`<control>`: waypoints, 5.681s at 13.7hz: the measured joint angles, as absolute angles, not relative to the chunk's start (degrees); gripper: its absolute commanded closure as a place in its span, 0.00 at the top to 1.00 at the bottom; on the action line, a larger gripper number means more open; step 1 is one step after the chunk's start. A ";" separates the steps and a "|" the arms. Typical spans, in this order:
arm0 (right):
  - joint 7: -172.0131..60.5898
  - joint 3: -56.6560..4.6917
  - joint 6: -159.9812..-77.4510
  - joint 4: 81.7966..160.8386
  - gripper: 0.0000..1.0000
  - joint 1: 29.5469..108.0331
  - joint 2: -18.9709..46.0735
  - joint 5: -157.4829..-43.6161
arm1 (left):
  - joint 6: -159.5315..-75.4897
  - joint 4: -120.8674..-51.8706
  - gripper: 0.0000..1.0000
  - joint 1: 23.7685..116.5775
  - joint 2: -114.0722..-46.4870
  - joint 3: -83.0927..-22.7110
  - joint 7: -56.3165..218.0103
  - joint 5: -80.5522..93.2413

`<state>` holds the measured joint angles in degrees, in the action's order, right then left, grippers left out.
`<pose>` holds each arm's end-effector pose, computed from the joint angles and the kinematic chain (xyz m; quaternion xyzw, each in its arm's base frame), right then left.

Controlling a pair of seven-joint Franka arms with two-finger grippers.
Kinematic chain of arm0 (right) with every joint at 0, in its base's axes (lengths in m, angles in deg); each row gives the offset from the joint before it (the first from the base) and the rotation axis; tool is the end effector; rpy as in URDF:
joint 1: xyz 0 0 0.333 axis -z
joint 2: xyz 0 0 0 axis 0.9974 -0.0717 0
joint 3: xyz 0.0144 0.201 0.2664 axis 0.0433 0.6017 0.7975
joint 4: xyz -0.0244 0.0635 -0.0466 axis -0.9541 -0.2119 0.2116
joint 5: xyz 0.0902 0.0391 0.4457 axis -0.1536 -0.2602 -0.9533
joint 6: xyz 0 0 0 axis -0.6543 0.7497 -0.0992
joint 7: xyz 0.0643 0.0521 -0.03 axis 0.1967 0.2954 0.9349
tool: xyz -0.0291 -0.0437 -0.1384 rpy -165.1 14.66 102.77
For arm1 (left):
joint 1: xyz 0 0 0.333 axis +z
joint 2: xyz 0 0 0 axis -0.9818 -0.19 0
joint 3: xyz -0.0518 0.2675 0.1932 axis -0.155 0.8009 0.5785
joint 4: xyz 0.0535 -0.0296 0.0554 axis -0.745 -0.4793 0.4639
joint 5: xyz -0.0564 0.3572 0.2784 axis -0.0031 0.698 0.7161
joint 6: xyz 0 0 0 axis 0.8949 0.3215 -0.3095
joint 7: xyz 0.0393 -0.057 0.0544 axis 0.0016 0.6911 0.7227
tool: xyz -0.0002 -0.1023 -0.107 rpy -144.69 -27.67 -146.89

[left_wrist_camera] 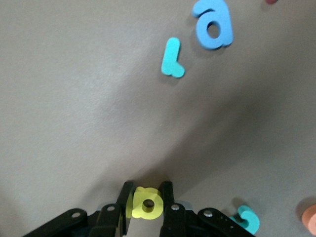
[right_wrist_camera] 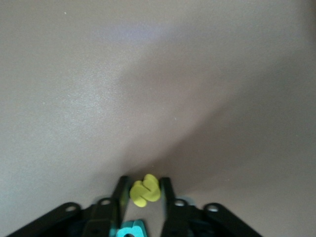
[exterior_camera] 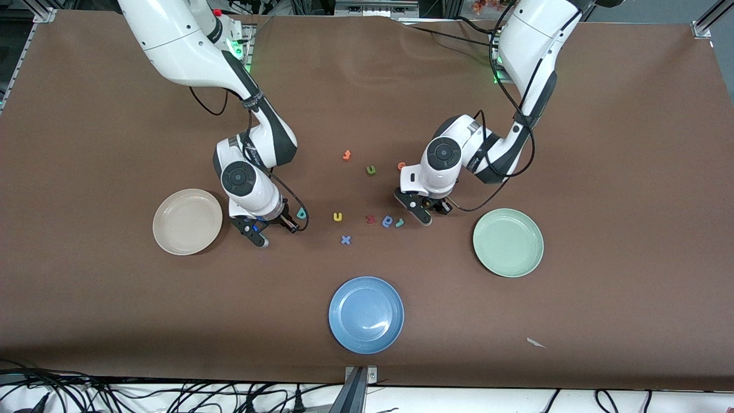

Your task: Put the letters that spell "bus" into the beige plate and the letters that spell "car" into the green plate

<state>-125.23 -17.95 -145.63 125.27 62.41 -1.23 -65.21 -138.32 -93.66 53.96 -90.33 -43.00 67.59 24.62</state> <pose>0.6374 0.3118 0.1010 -0.9386 0.3440 0.0083 0.0236 0.5677 -0.3698 0.0995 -0.9199 0.3902 0.0334 0.0176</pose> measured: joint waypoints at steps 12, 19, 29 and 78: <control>-103.16 -18.73 -132.52 125.46 0.19 71.28 6.19 -64.87 | -124.12 -87.68 0.09 67.19 -84.30 -42.56 50.15 24.66; -83.71 -18.89 -134.40 136.21 0.65 84.85 12.07 -59.26 | -124.24 -81.90 0.09 70.39 -89.24 -42.46 42.51 24.67; -98.82 -17.49 -136.51 135.07 1.00 76.93 11.78 -62.65 | -126.38 -79.59 0.11 70.54 -93.78 -42.37 42.36 24.68; -77.86 -18.98 -132.15 133.54 0.88 84.51 9.47 -60.09 | -133.56 -96.55 0.09 65.50 -91.31 -59.56 107.61 24.19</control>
<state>-77.86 -18.98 -132.15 133.54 84.51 9.47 -60.09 -133.56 -96.55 65.50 -91.31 -59.56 107.61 24.19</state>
